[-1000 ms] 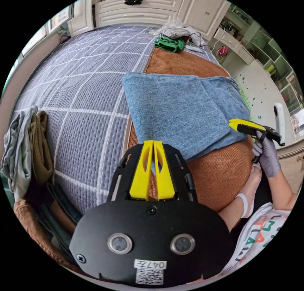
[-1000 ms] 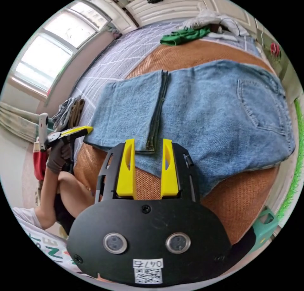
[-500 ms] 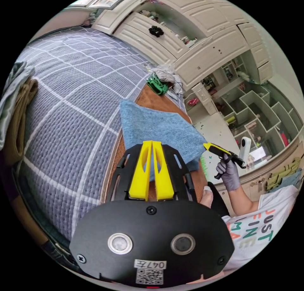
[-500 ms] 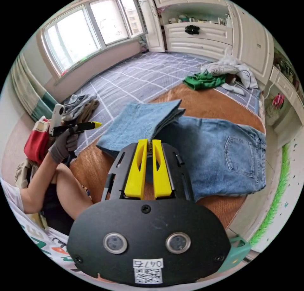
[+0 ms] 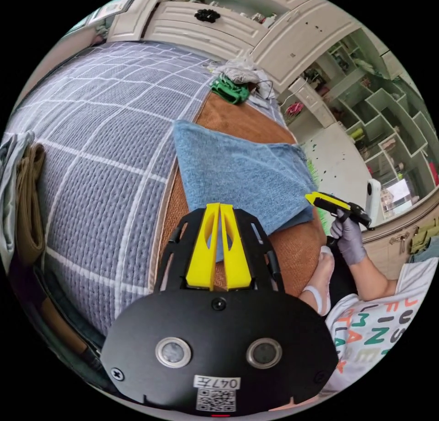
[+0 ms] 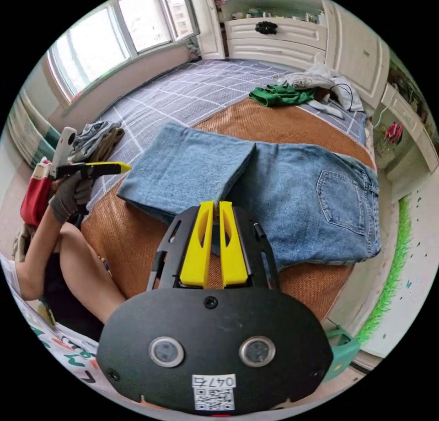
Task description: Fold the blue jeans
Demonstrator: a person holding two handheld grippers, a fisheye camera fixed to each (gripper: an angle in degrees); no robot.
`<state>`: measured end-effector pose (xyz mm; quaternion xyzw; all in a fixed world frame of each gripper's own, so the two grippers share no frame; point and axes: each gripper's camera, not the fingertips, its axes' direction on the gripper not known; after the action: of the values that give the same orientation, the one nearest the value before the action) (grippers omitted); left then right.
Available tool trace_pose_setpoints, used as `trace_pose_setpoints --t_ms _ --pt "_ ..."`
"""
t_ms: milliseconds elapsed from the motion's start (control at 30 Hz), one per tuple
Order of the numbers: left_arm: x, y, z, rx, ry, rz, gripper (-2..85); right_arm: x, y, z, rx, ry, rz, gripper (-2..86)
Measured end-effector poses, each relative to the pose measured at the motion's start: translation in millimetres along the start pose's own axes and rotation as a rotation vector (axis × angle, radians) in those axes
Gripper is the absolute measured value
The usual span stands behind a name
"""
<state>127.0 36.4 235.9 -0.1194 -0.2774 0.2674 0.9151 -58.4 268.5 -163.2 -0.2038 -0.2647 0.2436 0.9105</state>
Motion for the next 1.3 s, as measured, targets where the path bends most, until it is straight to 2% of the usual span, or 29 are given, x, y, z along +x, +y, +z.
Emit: trace_pose_setpoints --t_ms 67,200,333,400,533,567,633,667,733,833,900,1000,1067,1133,1300 --pt "14.0 -9.4 21.6 -0.068 0.018 0.035 -1.0 6.3 1.7 21.6 -0.075 -0.013 0.031 -0.4" --pt "56.2 -22.7 54.7 -0.163 -0.126 0.114 -1.0 19.4 4.2 37.9 -0.098 -0.083 0.129 -0.4" --pt "65.7 -29.8 56.7 -0.139 -0.102 0.095 -1.0 -2.4 -19.4 -0.6 -0.003 0.034 -0.008 -0.4" --pt "68.0 -36.2 66.0 -0.147 -0.082 0.078 -1.0 -2.5 -25.5 -3.1 -0.012 0.030 -0.028 -0.3" --pt "70.7 -48.8 86.9 -0.199 -0.111 0.016 -1.0 31.5 -16.0 60.3 -0.222 -0.136 0.090 2.2" --pt "74.8 -50.7 88.2 -0.194 -0.115 0.009 -1.0 38.7 -13.2 55.3 -0.170 -0.176 0.135 3.7" --pt "84.2 -52.4 86.3 -0.180 -0.121 0.005 -1.0 35.9 -17.1 29.1 -0.029 -0.133 0.150 5.0" --pt "93.1 -54.5 83.9 -0.181 -0.136 0.012 -1.0 24.5 -26.7 11.9 0.074 -0.128 0.092 4.7" --pt "111.3 -59.4 79.4 -0.187 -0.161 0.043 -1.0 1.5 -53.3 2.1 0.158 -0.190 -0.041 1.8" --pt "142.5 -68.7 79.1 -0.176 -0.144 0.125 -1.0 -36.8 -118.8 30.0 0.100 -0.275 -0.190 0.0" --pt "155.2 -74.5 93.9 -0.228 -0.112 0.159 -1.0 -61.7 -158.3 61.4 0.047 -0.281 -0.258 -0.3" --pt "164.9 -73.5 103.9 -0.268 -0.112 0.193 -1.0 -96.2 -214.4 125.8 -0.052 -0.249 -0.295 -0.8" --pt "163.7 -73.6 105.2 -0.264 -0.078 0.188 -1.0 -113.6 -243.0 180.8 -0.122 -0.158 -0.283 -0.9" --pt "155.0 -73.7 111.2 -0.276 -0.041 0.149 -1.0 -122.3 -249.6 225.0 -0.229 -0.169 -0.301 -0.8" --pt "164.4 -78.1 128.8 -0.334 0.007 0.173 -1.0 -110.7 -219.5 224.4 -0.153 -0.204 -0.314 -0.9"
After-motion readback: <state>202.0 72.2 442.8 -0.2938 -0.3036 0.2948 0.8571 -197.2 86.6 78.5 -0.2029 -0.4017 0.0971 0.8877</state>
